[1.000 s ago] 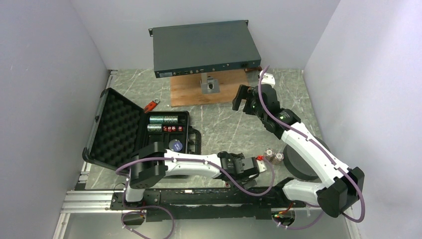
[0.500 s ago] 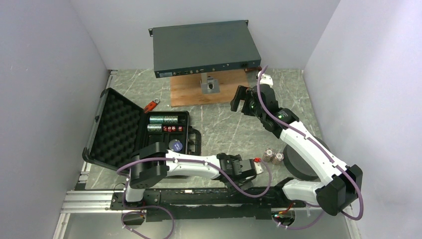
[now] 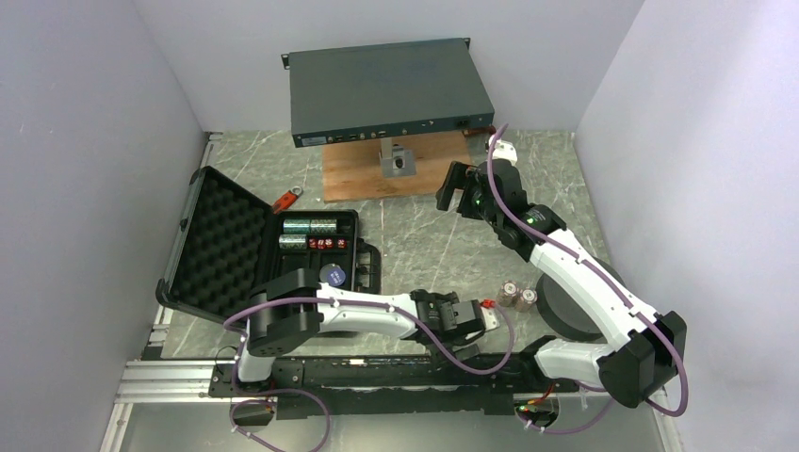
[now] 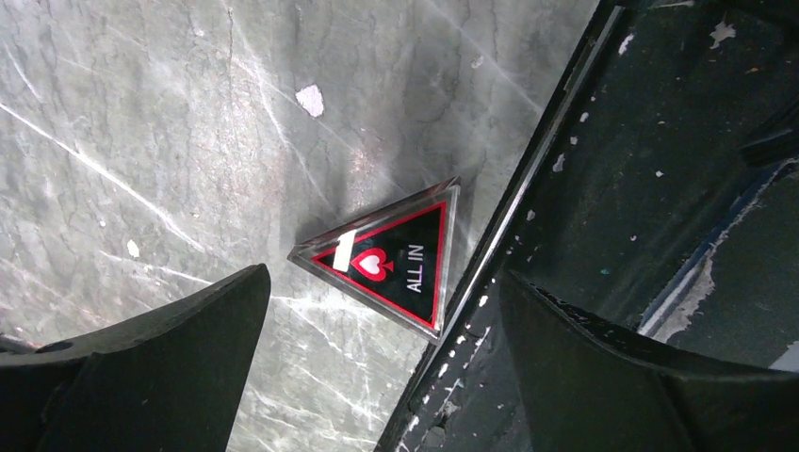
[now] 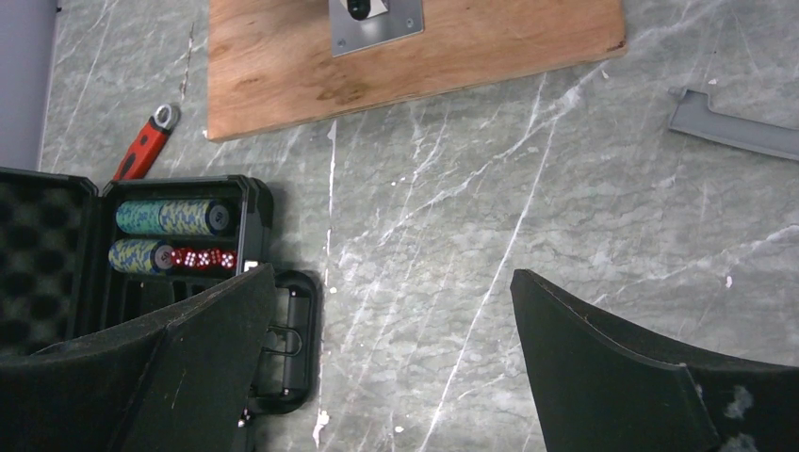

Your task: Pack up texas hold em set

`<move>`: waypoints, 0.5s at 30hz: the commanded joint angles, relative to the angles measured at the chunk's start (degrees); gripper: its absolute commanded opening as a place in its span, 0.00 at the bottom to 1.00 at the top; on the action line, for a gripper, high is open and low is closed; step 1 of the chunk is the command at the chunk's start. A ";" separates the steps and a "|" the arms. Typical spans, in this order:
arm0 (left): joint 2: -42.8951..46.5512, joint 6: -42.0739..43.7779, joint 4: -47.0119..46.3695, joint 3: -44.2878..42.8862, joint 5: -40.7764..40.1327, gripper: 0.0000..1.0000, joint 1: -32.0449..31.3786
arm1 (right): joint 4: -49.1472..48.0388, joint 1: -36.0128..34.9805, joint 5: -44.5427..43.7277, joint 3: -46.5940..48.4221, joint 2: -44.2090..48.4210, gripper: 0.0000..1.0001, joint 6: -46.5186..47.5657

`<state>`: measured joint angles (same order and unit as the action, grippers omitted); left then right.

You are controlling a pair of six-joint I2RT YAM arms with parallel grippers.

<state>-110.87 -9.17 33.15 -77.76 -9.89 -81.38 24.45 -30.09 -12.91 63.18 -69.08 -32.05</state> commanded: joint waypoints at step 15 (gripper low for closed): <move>0.46 5.80 -3.66 2.34 9.34 0.93 4.05 | -0.62 0.20 0.34 -0.25 0.71 1.00 -0.47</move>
<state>-110.87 -5.80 30.59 -75.00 -4.23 -78.19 24.43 -30.09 -12.91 63.00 -69.06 -32.18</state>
